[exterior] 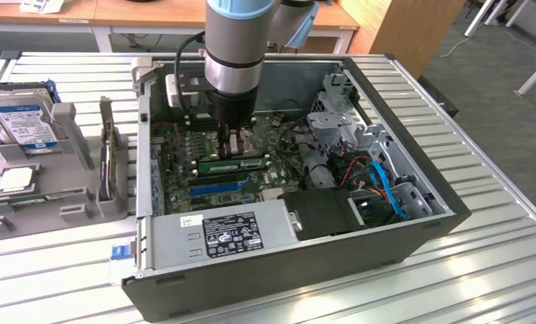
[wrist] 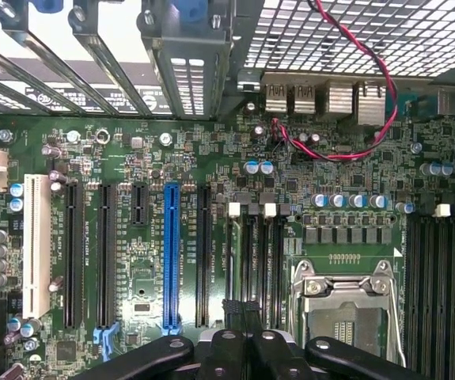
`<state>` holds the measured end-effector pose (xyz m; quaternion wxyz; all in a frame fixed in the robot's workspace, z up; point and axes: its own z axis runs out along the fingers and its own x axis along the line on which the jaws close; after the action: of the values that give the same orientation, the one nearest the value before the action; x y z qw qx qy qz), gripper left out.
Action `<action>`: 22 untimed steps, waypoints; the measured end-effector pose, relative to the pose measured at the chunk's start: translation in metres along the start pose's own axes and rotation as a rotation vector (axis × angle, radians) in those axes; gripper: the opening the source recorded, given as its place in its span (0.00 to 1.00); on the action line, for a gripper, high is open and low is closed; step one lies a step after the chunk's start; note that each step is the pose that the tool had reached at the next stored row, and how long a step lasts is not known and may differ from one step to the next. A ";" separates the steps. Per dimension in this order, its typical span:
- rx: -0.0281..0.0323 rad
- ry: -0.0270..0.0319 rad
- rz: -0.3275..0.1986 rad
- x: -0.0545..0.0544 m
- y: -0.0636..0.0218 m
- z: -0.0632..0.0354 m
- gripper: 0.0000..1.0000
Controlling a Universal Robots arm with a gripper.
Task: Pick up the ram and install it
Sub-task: 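Press down the ram until it locks into place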
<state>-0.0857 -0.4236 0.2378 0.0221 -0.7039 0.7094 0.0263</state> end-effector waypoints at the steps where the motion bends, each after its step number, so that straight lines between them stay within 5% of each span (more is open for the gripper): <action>1: 0.0000 0.0000 0.000 0.000 0.0000 0.0007 0.10; 22: -0.0001 0.0001 0.000 0.001 0.0000 0.0102 0.10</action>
<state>-0.0857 -0.4236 0.2276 0.0220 -0.7039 0.7094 0.0263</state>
